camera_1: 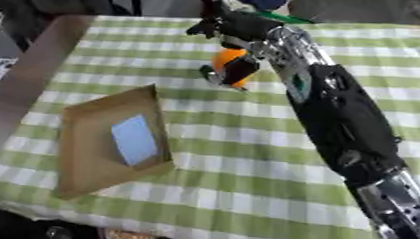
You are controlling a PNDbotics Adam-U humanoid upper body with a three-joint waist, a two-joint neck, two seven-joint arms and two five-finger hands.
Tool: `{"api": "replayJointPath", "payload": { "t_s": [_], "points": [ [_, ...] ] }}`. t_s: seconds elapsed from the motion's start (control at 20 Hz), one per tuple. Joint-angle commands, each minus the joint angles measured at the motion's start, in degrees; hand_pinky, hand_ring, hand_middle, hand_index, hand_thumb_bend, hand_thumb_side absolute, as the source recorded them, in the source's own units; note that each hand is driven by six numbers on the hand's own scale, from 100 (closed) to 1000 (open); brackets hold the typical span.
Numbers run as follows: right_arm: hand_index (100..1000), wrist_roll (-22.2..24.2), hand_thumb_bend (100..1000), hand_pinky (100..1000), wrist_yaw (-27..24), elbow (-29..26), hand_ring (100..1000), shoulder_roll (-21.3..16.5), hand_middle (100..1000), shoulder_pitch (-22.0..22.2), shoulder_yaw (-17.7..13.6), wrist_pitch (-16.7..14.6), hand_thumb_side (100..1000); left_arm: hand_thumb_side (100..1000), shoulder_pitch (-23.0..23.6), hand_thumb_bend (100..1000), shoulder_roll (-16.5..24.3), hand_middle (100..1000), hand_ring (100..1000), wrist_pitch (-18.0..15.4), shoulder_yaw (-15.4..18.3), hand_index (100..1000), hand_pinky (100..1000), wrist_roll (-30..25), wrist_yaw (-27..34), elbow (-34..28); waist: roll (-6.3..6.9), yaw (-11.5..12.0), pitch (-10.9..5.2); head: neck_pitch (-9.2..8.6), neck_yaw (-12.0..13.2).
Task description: Pick up objects on the table and place them in the box.
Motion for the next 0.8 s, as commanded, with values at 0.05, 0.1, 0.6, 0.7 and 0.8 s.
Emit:
{"api": "replayJointPath", "payload": {
  "t_s": [0.05,0.1,0.6,0.7,0.8],
  "points": [
    [999,-2.35,154,874,2.43,2.74,815,-1.14,874,-1.62,-1.77,1.94,385,487,-1.23,383,0.76,515,506,-0.06,-0.12,769,472,-0.47,0.26,-1.69,0.13,0.48,-0.70,-1.09,-0.69],
    [998,-3.16,159,873,3.24,3.59,817,-1.09,875,-1.65,-1.92,2.33,378,487,-1.25,383,0.69,515,506,-0.06,-0.14,769,472,-0.53,0.24,-1.85,0.14,0.63,-0.62,-1.21,-0.84],
    [976,-9.99,194,859,13.01,8.64,829,-1.33,840,-1.62,-2.18,9.16,249,490,-1.33,383,0.49,515,505,0.02,-0.54,769,471,-1.20,-0.01,-2.47,-0.25,0.71,-0.10,-2.15,-1.74],
    [963,-10.70,200,850,15.03,9.22,822,-1.37,806,-1.55,-2.26,10.66,169,489,-1.30,382,0.55,514,505,0.03,-0.54,769,471,-1.25,-0.06,-2.51,-0.36,0.58,-0.10,-2.32,-1.72],
    [956,-11.62,203,846,17.15,9.61,816,-1.33,779,-1.50,-2.42,11.96,135,490,-1.31,382,0.62,514,505,0.04,-0.53,769,471,-1.24,-0.09,-2.52,-0.46,0.42,-0.09,-2.52,-1.74]
  ]
}}
